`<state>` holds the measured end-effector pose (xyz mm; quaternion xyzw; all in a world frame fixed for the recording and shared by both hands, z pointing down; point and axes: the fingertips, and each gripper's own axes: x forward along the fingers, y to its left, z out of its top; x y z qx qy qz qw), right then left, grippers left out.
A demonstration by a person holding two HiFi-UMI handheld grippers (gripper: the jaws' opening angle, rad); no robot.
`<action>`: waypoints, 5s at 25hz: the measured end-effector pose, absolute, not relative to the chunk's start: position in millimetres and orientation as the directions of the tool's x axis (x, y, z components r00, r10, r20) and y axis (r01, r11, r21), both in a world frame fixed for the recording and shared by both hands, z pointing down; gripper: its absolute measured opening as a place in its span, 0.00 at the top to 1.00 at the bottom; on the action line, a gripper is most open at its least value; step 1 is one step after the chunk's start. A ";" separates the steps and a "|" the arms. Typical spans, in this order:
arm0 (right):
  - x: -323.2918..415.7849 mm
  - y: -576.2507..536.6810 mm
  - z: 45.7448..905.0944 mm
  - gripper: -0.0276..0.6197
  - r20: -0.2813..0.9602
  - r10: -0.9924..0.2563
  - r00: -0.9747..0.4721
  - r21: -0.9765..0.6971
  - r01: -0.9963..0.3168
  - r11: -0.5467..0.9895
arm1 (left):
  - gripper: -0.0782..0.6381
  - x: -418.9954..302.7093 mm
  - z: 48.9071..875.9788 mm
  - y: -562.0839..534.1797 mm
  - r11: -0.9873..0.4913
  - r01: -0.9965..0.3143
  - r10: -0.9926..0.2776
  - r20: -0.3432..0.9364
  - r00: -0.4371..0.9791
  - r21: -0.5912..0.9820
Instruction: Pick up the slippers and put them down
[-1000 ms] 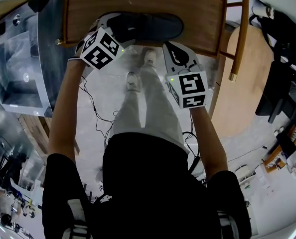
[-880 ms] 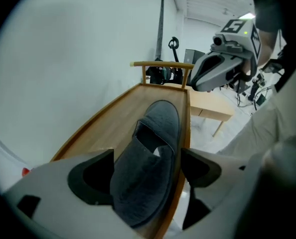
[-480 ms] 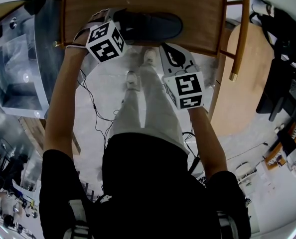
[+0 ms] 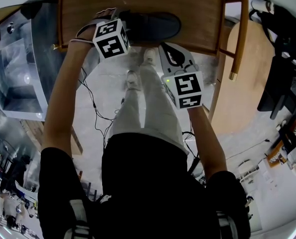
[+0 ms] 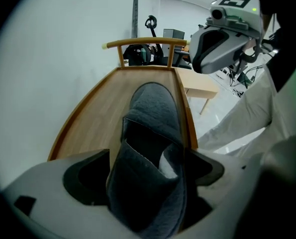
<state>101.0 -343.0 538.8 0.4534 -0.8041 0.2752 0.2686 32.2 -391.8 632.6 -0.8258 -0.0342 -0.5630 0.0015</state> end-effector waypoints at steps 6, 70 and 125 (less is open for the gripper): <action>105.3 -343.9 543.8 0.96 0.683 -0.585 -0.437 -0.199 -0.882 0.426 | 0.29 34.3 644.7 -391.8 -0.997 0.042 0.078 0.933 0.351 0.068; 114.3 -351.8 502.4 0.96 0.661 -0.633 -0.402 -0.126 -0.892 0.434 | 0.29 20.0 590.5 -393.8 -0.995 -0.060 0.055 0.915 0.399 0.085; 95.4 -162.1 396.7 0.96 0.578 -0.796 -0.178 0.080 -0.959 0.273 | 0.29 -44.5 502.7 -188.4 -0.992 -0.128 -0.064 0.858 0.510 0.002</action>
